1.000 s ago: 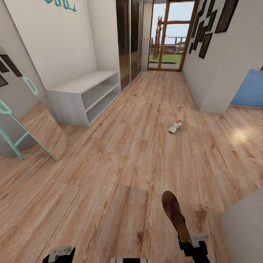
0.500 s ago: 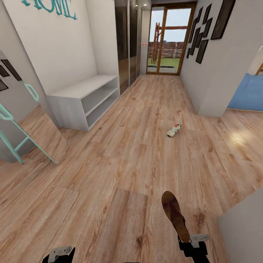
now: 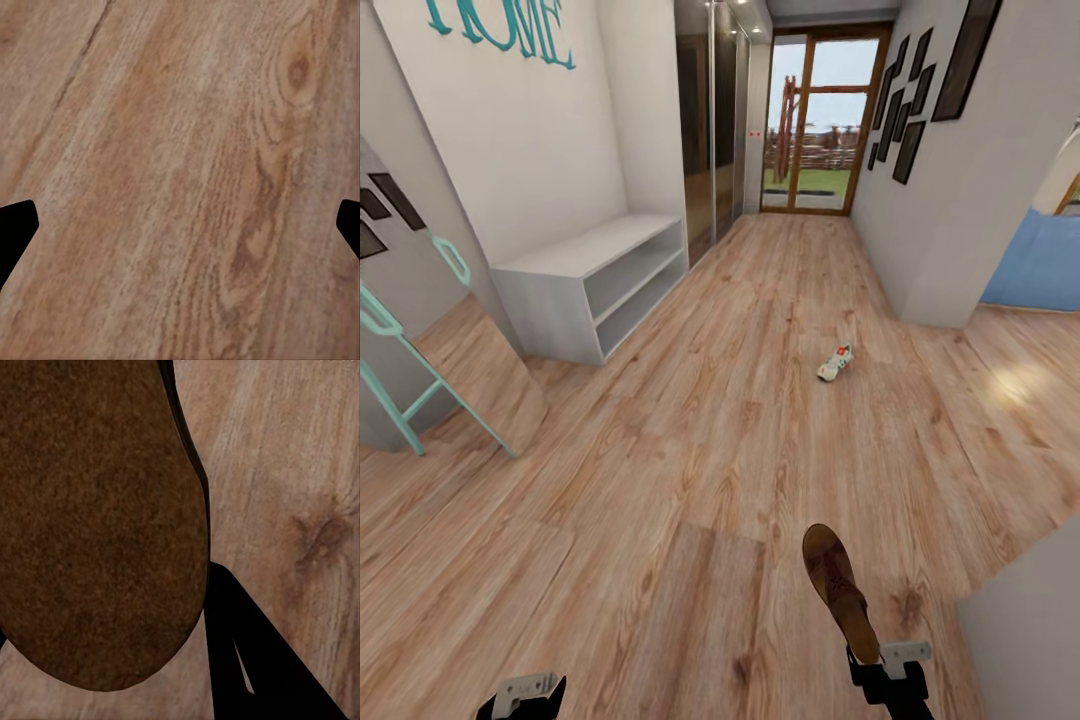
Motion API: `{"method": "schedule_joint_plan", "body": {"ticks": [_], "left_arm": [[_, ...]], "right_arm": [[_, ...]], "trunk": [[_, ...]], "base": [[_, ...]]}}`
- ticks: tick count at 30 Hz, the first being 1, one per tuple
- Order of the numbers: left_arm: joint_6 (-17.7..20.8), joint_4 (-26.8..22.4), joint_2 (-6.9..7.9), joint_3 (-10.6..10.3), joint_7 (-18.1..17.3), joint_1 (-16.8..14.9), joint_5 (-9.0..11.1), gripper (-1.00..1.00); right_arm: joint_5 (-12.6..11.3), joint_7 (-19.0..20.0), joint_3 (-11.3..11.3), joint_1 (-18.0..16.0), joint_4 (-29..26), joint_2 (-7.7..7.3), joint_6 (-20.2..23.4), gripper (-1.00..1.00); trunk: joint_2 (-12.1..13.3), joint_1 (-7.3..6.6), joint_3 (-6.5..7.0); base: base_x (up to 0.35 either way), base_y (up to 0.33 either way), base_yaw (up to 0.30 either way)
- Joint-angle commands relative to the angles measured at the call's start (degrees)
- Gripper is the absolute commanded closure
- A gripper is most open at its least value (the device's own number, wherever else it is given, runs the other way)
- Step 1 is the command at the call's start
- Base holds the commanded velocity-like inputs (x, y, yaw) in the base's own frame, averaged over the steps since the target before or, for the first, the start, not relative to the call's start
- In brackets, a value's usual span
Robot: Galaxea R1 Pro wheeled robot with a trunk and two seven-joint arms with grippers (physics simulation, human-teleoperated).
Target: Pick up the two gym shoes and the two sandals from the corridor floor and place them onto the hallstand (shoe rack) in the corridor, making sure they are on the rack and not on the floor. Arrange them so the two gym shoes are next to each other and the two sandals are next to each other.
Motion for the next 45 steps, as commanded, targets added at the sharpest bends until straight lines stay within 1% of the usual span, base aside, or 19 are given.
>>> {"method": "schedule_joint_plan", "body": {"ticks": [1,8,28,45], "left_arm": [[-0.22,0.04,-0.03,0.49,-0.30,-0.04,-0.51,-1.00],[-0.22,0.04,0.00,0.51,-0.30,-0.04,-0.56,-1.00],[-0.22,0.13,-0.04,0.51,-0.30,-0.04,-0.57,-1.00],[-0.22,0.22,-0.04,0.51,-0.30,-0.04,-0.50,-1.00]], "right_arm": [[0.37,-0.29,-0.01,0.01,0.05,-0.01,-0.11,1.00],[0.37,-0.29,0.04,0.03,0.05,-0.01,-0.10,1.00],[0.37,-0.29,0.03,0.03,0.05,-0.01,-0.11,1.00],[0.37,-0.29,-0.01,0.03,0.05,-0.01,-0.09,1.00]], "trunk": [[-0.02,-0.01,0.05],[-0.02,-0.01,0.67],[-0.02,-0.01,2.44],[-0.02,-0.01,3.95]], "base": [[0.118,0.000,0.000],[0.239,0.000,0.000],[0.330,0.001,0.000],[0.333,0.109,0.000]]}}
